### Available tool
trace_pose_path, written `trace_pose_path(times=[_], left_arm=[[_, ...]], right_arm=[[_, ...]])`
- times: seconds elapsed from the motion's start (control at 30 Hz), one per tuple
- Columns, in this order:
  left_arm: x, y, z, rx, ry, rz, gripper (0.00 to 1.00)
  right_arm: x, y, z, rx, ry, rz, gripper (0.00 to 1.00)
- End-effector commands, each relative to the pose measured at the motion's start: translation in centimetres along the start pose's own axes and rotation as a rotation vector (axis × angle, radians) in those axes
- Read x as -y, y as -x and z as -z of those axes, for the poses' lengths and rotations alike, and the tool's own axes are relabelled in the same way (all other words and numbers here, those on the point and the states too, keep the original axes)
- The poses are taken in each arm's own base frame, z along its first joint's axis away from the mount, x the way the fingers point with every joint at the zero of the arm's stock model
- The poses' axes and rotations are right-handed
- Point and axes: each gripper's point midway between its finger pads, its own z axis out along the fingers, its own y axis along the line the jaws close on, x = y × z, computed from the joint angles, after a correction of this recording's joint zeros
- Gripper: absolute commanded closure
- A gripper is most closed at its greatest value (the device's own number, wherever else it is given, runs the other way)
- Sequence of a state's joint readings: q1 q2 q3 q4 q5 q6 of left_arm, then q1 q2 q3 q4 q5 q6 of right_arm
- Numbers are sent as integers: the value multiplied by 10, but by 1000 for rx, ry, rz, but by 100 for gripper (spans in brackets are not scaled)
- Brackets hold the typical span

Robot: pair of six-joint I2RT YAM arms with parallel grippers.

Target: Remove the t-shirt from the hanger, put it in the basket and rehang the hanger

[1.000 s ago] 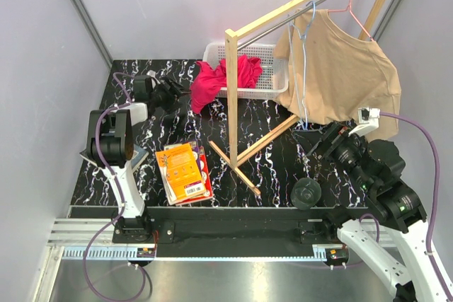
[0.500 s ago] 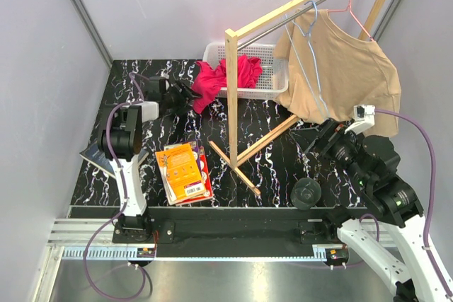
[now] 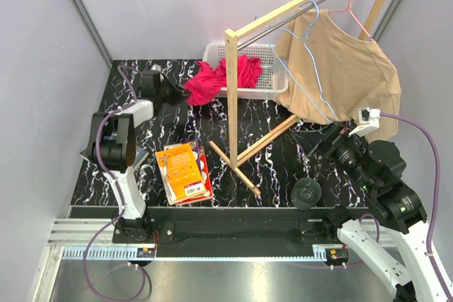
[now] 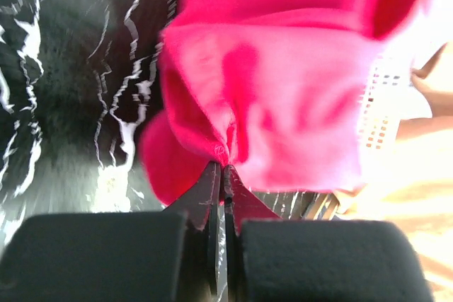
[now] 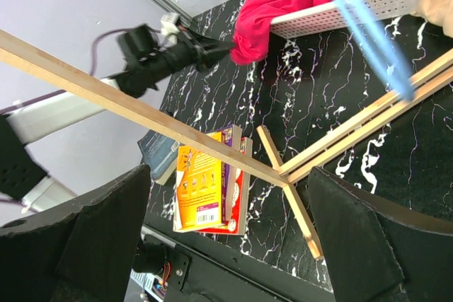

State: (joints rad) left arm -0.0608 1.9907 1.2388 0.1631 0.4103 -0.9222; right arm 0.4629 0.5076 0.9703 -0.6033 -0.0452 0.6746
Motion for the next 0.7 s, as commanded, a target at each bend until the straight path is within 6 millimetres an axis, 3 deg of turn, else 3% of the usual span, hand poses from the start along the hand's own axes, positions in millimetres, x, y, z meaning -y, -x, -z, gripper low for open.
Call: trace_pose_path(times=[0.0,0.07,0.13,0.23,0.3,0.37,0.47,0.5,0.53,0.57,0.6,0.63,0.67], left_arm=[[72,49,62,225,-63,-187,100],[86,56,77,262,-74,-217,100],[119,64,91,293,-151,-259,100],[177,64,93,273,-319,-332,100],[208,53,85,228,-414,-331,100],[243,40,66,173,-519,-360,100],[275,28,34,128,-598,-365,100],[283,25,28,113,-624,-338,100],[303,28,29,133,-691,-346,100],[293,16,1,93,-681,-319,100],[291,11,-14,68,-677,-285,100],[305,12,-17,56,-681,-282,100],[283,-4,-53,1,-622,-260,99]], right_arm=[[-5,9,4,37,22,28,0],[-5,9,3,38,21,29,0],[-5,9,2,37,20,35,0],[-5,10,2,39,19,37,0],[-5,10,2,38,21,37,0],[-6,11,5,44,26,34,0],[-8,11,8,51,36,21,0],[-10,13,10,57,42,18,0],[-10,12,12,54,44,15,0],[-11,13,13,59,46,14,0],[-10,13,13,60,43,13,0],[-10,13,15,60,41,12,0],[-10,13,16,62,40,13,0]])
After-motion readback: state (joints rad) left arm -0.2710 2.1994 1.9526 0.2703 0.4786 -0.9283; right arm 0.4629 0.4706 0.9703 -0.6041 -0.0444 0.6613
